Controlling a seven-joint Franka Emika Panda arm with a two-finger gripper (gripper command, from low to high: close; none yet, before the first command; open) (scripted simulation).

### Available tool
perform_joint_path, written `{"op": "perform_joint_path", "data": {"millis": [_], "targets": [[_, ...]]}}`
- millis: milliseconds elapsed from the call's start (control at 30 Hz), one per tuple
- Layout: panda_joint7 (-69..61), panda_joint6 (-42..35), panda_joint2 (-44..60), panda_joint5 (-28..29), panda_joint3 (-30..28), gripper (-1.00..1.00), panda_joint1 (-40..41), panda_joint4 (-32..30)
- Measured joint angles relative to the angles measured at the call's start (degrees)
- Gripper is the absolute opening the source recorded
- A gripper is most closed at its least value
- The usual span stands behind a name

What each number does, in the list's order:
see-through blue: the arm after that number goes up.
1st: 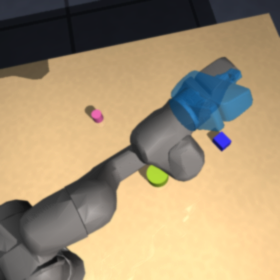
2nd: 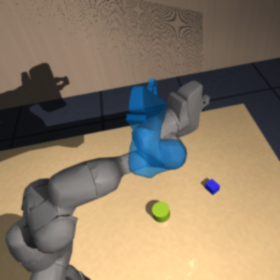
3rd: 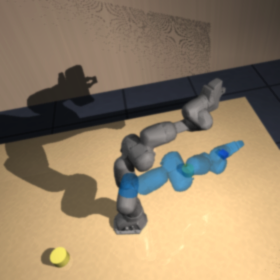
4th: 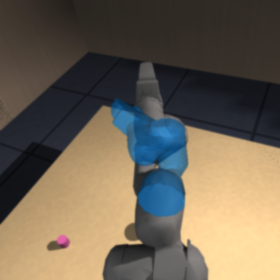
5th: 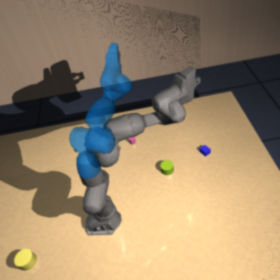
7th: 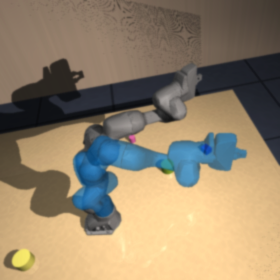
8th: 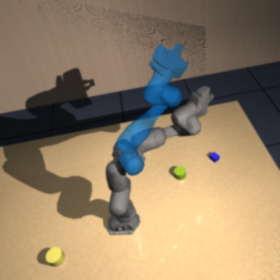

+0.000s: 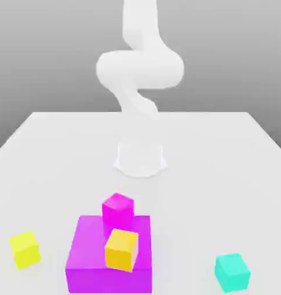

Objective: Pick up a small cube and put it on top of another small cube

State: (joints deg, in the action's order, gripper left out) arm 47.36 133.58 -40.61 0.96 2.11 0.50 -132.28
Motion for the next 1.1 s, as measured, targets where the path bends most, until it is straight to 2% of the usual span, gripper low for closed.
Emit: {"op": "perform_joint_path", "data": {"millis": [567,900,1067,1100], "targets": [[12.31,12.11,35.69,8.96,11.75,0.00,-0.04,-3.32],[16.65,19.58,55.82,10.24,14.04,0.00,-4.69,-5.41],[20.30,26.90,66.22,14.67,10.01,0.00,-8.46,-3.69],[20.73,27.79,67.38,15.23,9.36,-1.00,-9.00,-3.44]]}}
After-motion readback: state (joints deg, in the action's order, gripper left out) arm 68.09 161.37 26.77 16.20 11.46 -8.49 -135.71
